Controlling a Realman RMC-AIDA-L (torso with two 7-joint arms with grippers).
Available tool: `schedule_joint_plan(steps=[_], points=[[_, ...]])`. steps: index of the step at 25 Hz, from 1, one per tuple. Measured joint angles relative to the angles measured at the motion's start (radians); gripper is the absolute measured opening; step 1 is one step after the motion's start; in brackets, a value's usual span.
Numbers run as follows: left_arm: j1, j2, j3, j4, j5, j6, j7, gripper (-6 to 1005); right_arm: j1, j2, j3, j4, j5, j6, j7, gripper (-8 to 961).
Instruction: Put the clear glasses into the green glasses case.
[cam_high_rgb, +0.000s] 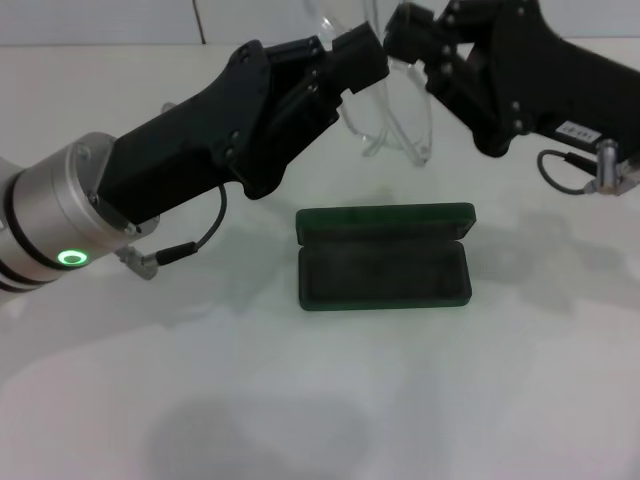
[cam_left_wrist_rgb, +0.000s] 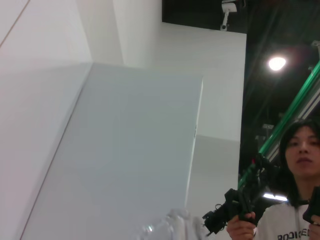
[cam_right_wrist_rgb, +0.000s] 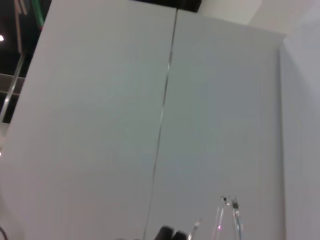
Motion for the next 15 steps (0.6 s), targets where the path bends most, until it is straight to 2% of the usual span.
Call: schedule_joint_plan(steps=[15], points=[[0.002,-0.001,-0.002,-0.001,0.004,0.000,0.000,57,-0.005,-0.001,0.008,0.003,0.002,-0.005,0.000,60]])
